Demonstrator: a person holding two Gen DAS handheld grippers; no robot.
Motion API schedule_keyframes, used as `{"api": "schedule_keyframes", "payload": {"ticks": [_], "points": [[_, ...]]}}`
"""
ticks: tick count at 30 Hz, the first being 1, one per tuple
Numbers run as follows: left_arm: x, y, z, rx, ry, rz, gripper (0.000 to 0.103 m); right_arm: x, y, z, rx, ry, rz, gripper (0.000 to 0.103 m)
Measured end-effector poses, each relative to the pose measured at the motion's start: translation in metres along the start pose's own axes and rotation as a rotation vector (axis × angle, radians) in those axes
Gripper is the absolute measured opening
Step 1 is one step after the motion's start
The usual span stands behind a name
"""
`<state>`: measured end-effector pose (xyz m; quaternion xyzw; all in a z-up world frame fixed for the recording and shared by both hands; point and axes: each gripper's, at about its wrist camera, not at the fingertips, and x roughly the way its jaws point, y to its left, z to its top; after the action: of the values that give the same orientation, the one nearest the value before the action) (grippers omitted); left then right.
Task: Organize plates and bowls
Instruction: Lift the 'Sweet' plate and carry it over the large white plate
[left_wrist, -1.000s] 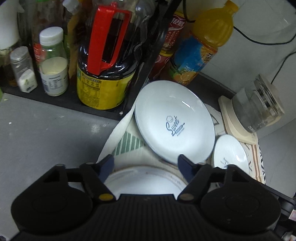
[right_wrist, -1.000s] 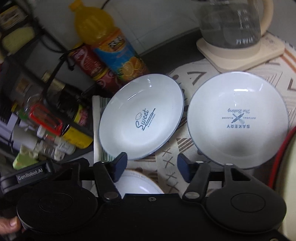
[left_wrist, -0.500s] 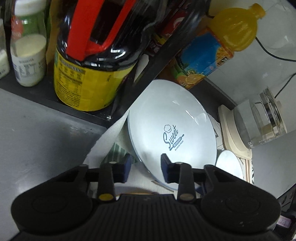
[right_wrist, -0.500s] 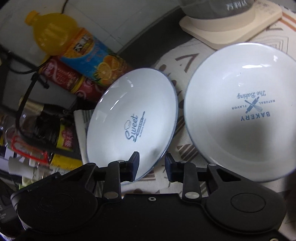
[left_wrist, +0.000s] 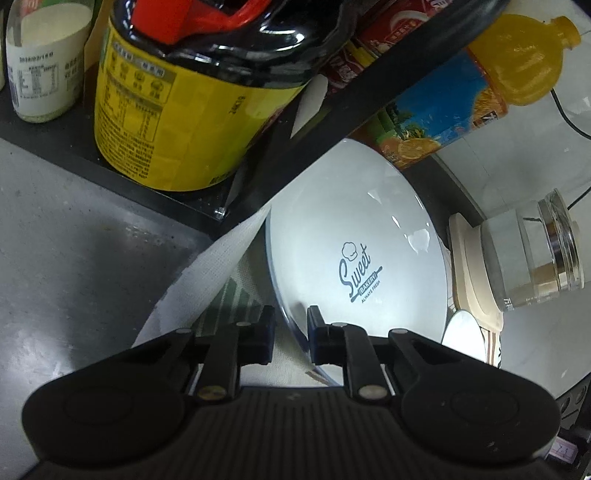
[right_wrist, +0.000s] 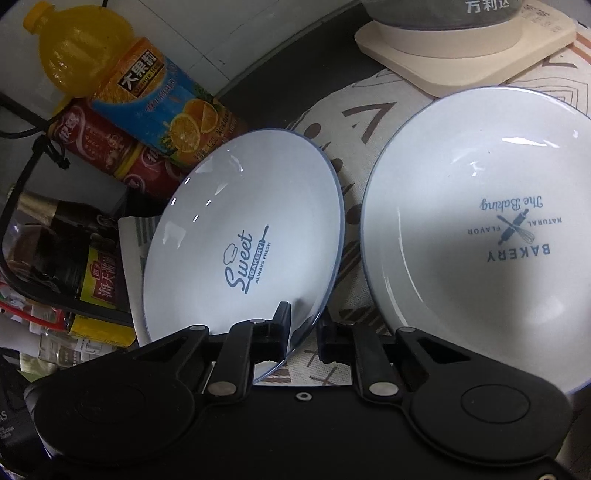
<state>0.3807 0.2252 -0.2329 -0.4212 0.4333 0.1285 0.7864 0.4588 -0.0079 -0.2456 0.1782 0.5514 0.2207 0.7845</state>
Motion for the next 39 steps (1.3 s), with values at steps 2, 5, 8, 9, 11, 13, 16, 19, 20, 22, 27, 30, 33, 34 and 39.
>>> {"api": "schedule_keyframes", "payload": {"ticks": [2, 5, 8, 9, 11, 13, 16, 19, 20, 22, 27, 30, 33, 34, 39], "points": [[0.001, 0.001, 0.000, -0.009, -0.002, -0.003, 0.014, 0.001, -0.002, 0.000, 0.039, 0.011, 0.012, 0.015], [0.004, 0.002, 0.002, -0.015, -0.001, -0.011, 0.010, 0.005, 0.000, -0.002, 0.041, 0.031, 0.015, 0.016], [0.005, -0.001, 0.003, -0.014, -0.002, 0.000, 0.010, 0.007, 0.000, -0.003, 0.049, 0.029, 0.022, 0.015], [0.005, -0.002, 0.002, -0.009, -0.003, 0.002, 0.010, 0.007, 0.000, -0.003, 0.047, 0.031, 0.025, 0.014], [0.004, -0.003, 0.001, -0.009, -0.008, 0.001, 0.010, 0.005, 0.002, -0.004, 0.006, 0.024, 0.024, 0.014], [0.001, -0.005, -0.002, 0.003, -0.015, 0.005, 0.010, 0.000, 0.006, -0.006, -0.029, 0.011, 0.010, 0.014], [-0.006, -0.010, -0.005, 0.021, -0.027, 0.013, 0.011, -0.008, 0.012, -0.009, -0.073, -0.004, -0.005, 0.015], [-0.013, -0.015, -0.008, 0.051, -0.034, 0.015, 0.012, -0.017, 0.014, -0.011, -0.097, -0.023, -0.004, 0.015], [-0.014, -0.016, -0.010, 0.057, -0.035, 0.014, 0.012, -0.020, 0.015, -0.011, -0.102, -0.031, -0.003, 0.015], [-0.019, -0.019, -0.012, 0.068, -0.048, 0.013, 0.012, -0.027, 0.017, -0.014, -0.122, -0.050, 0.000, 0.015], [-0.038, -0.028, -0.021, 0.095, -0.088, 0.011, 0.012, -0.044, 0.019, -0.019, -0.144, -0.076, 0.021, 0.015], [-0.051, -0.029, -0.031, 0.107, -0.097, 0.016, 0.012, -0.055, 0.017, -0.027, -0.159, -0.092, 0.025, 0.015], [-0.062, -0.028, -0.040, 0.111, -0.106, 0.016, 0.012, -0.065, 0.013, -0.037, -0.163, -0.099, 0.031, 0.015], [-0.064, -0.029, -0.045, 0.111, -0.109, 0.017, 0.012, -0.068, 0.011, -0.041, -0.165, -0.100, 0.032, 0.015], [-0.082, -0.028, -0.067, 0.119, -0.123, 0.028, 0.012, -0.081, 0.002, -0.060, -0.181, -0.101, 0.043, 0.015]]}}
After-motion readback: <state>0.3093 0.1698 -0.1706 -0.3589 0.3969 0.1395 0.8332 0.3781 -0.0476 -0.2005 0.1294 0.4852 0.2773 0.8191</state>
